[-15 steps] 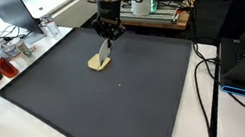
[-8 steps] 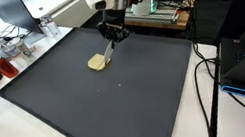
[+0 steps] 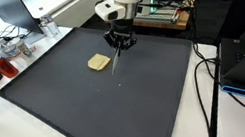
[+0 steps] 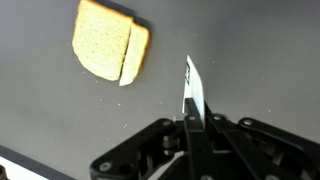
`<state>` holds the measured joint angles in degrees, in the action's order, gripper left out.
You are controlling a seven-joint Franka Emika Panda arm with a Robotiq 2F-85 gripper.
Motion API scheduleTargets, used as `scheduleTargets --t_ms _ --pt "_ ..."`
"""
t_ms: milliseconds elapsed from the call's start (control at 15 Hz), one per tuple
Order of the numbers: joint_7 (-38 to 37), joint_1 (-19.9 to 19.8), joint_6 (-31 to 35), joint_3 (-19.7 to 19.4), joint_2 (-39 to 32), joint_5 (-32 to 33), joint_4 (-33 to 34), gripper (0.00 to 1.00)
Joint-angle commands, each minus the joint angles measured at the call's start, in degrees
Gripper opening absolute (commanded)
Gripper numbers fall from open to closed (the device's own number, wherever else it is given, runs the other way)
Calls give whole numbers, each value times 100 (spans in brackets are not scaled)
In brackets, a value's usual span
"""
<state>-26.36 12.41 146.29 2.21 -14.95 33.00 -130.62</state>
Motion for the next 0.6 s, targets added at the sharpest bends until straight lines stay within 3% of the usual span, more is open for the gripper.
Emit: scheduleTargets --t_ms 0,533 --pt "-90 134 233 -128 -58 276 -36 1" --pt "-234 244 128 -232 -202 659 -47 1"
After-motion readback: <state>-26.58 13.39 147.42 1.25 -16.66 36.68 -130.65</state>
